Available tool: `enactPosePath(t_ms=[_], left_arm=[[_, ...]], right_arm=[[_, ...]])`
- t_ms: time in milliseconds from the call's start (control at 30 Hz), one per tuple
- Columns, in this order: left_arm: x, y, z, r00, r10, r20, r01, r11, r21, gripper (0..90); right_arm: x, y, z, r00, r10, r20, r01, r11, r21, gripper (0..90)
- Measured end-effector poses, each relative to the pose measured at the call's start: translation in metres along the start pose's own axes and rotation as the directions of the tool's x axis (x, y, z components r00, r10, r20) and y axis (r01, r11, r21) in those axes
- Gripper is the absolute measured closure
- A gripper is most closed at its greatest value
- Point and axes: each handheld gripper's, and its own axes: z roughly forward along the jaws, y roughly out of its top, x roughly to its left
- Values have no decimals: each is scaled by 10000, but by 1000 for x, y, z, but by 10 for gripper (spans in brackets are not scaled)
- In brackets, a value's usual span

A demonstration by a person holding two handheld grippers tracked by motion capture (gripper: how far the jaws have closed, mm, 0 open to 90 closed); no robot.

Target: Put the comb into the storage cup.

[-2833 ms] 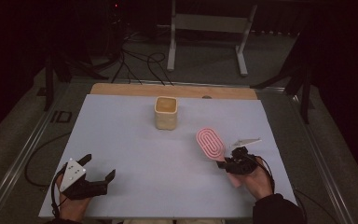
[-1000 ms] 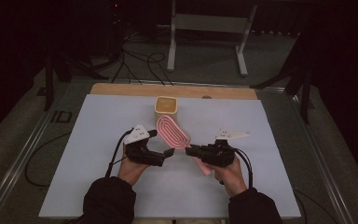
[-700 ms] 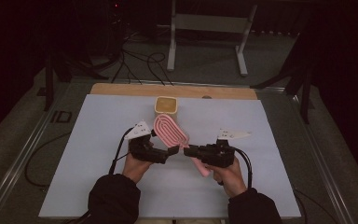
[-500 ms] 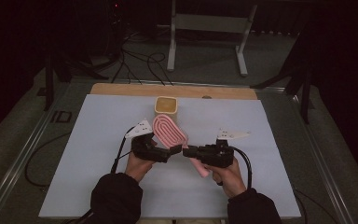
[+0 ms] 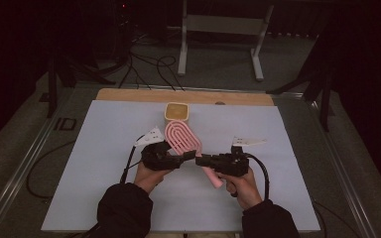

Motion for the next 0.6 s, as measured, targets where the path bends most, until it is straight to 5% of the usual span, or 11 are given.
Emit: enactPosePath(t_ms=[167, 600], left_arm=[[2, -2, 1, 9996, -233, 179, 234, 9997, -28, 483], [5, -2, -1, 9957, -737, 562, 752, 9968, -253, 599]], right_arm=[[-6, -3, -2, 9990, 302, -320, -306, 9995, -103, 782], [-6, -2, -4, 9999, 86, 95, -86, 10000, 25, 747]])
